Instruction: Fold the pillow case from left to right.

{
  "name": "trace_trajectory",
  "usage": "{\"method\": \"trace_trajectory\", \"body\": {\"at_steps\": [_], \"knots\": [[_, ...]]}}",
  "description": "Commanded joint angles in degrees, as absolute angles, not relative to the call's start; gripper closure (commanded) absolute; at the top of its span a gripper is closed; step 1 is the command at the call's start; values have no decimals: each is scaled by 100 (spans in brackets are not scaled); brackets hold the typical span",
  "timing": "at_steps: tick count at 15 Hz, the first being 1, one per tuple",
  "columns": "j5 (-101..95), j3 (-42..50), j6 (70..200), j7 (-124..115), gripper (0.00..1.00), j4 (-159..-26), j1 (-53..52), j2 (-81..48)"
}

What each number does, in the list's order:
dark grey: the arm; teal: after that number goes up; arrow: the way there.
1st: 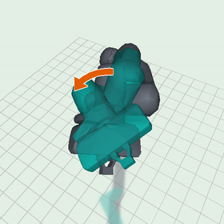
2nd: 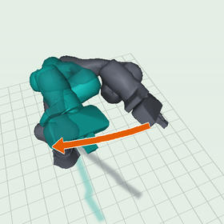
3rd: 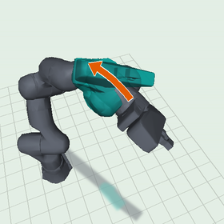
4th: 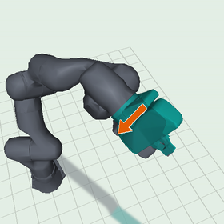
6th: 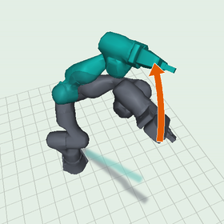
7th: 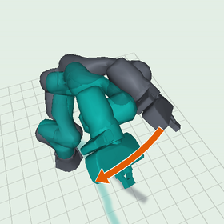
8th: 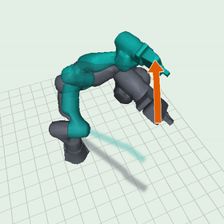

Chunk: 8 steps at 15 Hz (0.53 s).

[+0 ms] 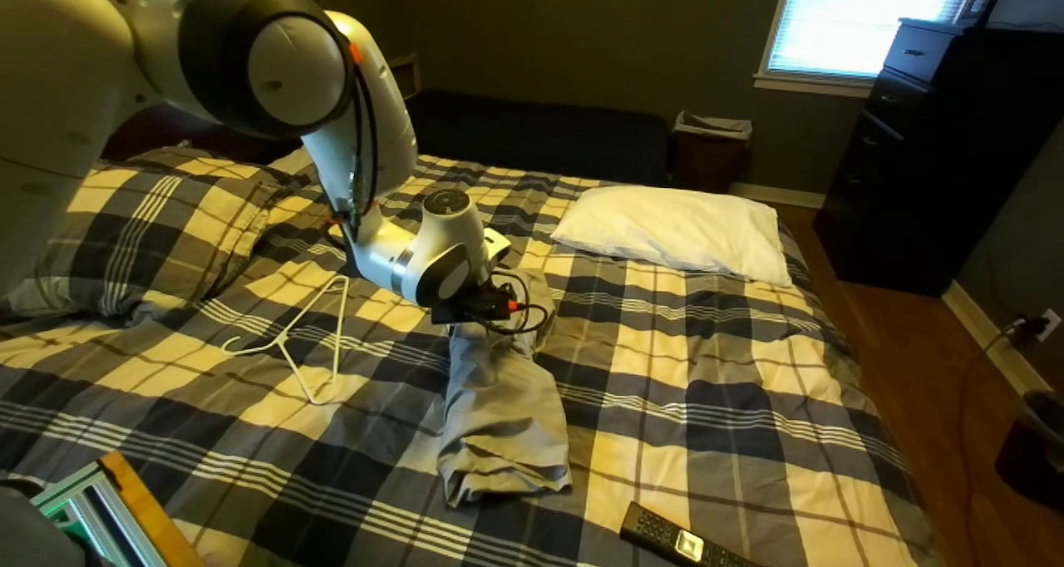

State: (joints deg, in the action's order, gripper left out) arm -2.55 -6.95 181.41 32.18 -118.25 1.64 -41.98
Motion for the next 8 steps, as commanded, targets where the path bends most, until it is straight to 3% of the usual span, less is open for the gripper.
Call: {"method": "trace_trajectory", "body": {"at_steps": [1,8], "knots": [[-921,-679,19080,2809,0,-12882,682,-3122],[-1676,-2127,19359,2617,0,-13323,3513,-2741]]}}
